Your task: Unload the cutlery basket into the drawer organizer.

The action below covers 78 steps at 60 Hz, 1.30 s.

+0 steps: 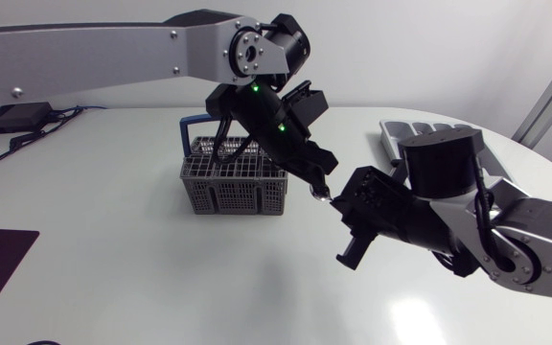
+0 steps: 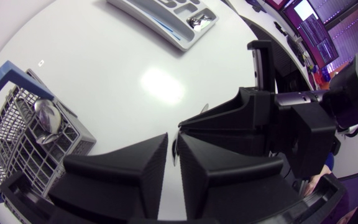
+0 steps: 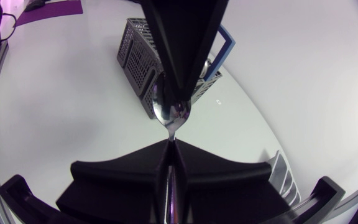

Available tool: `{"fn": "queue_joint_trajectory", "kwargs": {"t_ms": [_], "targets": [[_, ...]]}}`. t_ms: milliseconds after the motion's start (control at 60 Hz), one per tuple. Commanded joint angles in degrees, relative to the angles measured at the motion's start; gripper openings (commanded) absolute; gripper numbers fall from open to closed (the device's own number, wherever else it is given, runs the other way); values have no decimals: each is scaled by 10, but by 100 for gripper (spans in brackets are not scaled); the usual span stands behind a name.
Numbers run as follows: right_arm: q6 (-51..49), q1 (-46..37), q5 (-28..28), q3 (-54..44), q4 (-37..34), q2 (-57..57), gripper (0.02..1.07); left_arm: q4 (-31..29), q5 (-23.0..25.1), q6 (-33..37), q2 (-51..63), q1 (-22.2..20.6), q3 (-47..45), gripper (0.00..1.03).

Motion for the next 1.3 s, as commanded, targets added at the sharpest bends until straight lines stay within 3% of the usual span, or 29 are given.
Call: {"fn": "queue_joint_trajectory", "kwargs": {"t_ms": [0, 133, 300, 717, 1067, 1283], "targets": [[-4, -1, -6, 6, -6, 8, 8, 4, 5, -10, -22, -4, -4, 40], [-4, -1, -15, 4, -13, 7, 8, 19, 5, -18, -27, -1, 6, 63], [-15, -5, -36, 6, -32, 8, 8, 41, 5, -30, -31, 9, 21, 77], [-104, -137, -186, 70, -154, 36, 8, 51, 1, -20, -32, 75, 71, 84], [-302, -263, -245, 138, -278, 118, 8, 51, -13, 73, -34, 106, 64, 92], [-451, -364, -243, 193, -355, 187, 8, 50, -35, 157, -35, 120, 60, 92]]}}
